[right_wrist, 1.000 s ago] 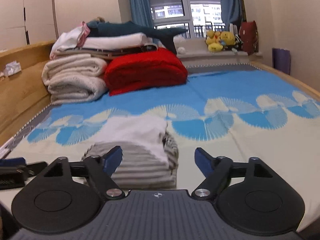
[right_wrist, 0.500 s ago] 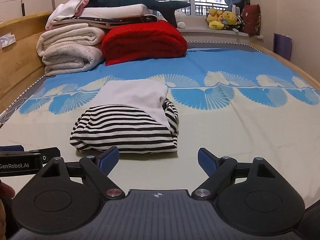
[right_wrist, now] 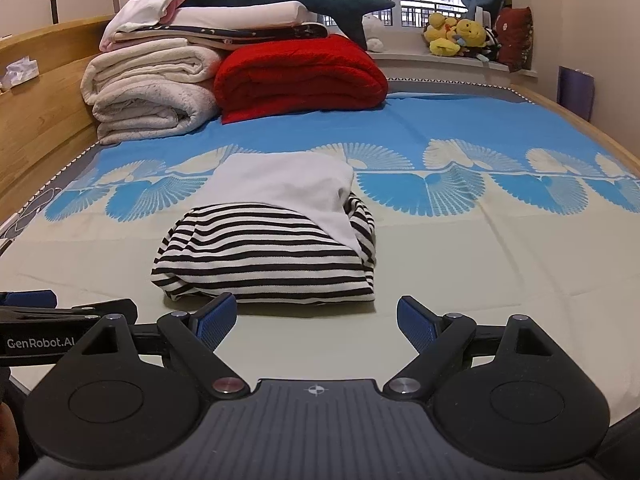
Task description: Fold small clothes
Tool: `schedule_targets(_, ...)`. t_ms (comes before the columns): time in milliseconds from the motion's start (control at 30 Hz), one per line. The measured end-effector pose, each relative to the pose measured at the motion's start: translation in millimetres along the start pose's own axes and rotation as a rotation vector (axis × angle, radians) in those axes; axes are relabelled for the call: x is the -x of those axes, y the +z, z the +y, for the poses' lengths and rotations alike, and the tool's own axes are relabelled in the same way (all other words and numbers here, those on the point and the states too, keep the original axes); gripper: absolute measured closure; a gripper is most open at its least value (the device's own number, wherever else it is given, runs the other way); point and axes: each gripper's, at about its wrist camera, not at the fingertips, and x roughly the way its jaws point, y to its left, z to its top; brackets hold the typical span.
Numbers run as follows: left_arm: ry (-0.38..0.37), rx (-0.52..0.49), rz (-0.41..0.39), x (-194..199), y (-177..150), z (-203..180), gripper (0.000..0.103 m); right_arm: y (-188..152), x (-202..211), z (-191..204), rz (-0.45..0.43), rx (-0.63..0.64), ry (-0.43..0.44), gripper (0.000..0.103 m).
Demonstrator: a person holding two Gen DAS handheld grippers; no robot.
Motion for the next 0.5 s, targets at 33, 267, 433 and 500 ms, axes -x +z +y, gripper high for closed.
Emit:
schedule_targets(33, 0.001, 0.003, 0.001, 0.0, 0.0, 0.4, 0.001, 0.3, -0.4, 0.7, -0.001, 0.001, 0.001, 0.015)
schedule_targets(267, -0.003, 0.004, -0.002, 0.0, 0.4, 0.5, 0.001, 1.4, -1.3, 3.6, -0.005, 0.004, 0.006, 0.015)
schedule_targets(433, -0.006, -0.004, -0.004, -1.0, -0.2, -1.1, 0.001, 1.7, -1.8, 4.7, -0.005, 0.008, 0.007, 0.015)
schedule_targets(500, -0.008, -0.006, -0.004, -1.6, -0.4, -1.1, 0.001, 1.7, -1.7, 4.9, -0.005, 0.007, 0.007, 0.015)
